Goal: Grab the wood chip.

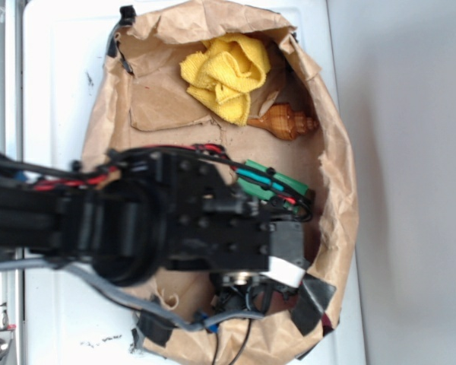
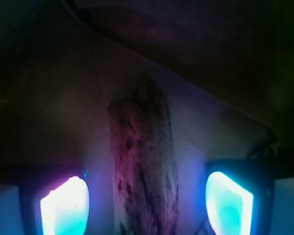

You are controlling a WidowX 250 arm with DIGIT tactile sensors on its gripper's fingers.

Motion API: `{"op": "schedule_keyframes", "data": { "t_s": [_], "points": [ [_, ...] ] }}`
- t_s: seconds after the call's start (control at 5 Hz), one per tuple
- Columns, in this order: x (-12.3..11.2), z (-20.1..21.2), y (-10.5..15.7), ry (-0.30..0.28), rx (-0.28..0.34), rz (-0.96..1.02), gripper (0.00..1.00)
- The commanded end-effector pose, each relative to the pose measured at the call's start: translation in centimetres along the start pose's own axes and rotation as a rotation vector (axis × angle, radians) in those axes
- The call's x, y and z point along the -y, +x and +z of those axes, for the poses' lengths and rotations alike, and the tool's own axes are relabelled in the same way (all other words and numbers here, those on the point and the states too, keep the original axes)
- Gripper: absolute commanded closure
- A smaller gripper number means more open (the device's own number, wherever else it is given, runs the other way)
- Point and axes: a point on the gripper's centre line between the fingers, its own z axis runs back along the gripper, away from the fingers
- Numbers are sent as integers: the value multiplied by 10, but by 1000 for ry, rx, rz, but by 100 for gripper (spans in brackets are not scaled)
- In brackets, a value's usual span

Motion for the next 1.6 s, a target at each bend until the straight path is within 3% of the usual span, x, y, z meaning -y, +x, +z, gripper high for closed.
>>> {"op": "schedule_keyframes", "data": {
  "t_s": [0.0,0.6,1.0,1.2,1.4],
  "points": [
    [6,1,-7,30,-5,9,100],
    [5,2,-5,38,13,17,100],
    [2,20,-4,22,70,50,100],
    [-46,69,0,-48,126,122,100],
    [-65,116,-6,-116,153,194,100]
  ]
}}
